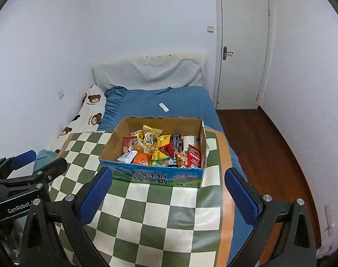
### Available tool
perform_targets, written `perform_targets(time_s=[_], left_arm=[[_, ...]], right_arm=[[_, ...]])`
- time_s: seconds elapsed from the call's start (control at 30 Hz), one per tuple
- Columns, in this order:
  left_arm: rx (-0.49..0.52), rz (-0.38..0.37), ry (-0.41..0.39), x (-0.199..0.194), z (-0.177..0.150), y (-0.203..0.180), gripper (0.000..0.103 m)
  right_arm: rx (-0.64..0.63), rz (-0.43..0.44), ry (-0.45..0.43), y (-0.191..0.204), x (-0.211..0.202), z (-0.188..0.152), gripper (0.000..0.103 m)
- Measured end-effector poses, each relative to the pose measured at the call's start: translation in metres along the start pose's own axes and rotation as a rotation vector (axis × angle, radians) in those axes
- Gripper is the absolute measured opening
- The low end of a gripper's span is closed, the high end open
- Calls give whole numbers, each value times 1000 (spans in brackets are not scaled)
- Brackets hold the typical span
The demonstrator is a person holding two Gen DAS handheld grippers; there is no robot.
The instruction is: Organize snacks
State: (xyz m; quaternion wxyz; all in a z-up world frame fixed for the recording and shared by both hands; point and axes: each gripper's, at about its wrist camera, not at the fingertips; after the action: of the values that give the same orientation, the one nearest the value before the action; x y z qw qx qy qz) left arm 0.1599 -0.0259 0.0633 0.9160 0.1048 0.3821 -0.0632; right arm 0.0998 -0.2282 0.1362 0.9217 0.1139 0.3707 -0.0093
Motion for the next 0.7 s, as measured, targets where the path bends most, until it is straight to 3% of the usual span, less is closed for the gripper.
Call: perform_targets(time_s=[0.1, 0.47, 0.7], left_arm=[[-4, -5, 1, 9, 2, 0, 103], [-8, 41, 41, 65, 17, 4, 103], [1, 51, 99, 107, 19, 5, 103]], right_arm=[[6, -12, 2, -3, 11, 1, 103], [19, -64, -16, -10, 66, 13, 103], [33, -83, 18, -14, 110, 18, 103]])
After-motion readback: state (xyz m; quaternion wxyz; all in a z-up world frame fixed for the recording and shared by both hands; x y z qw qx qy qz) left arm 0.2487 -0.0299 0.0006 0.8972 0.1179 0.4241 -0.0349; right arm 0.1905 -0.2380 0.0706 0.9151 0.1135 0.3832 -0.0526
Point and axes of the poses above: each gripper's, at about its wrist camera, not at the fingertips, and x roughly the way its jaws point, y to its left, z to its top, and after that the axes turned 15 degrees about x, right-handed
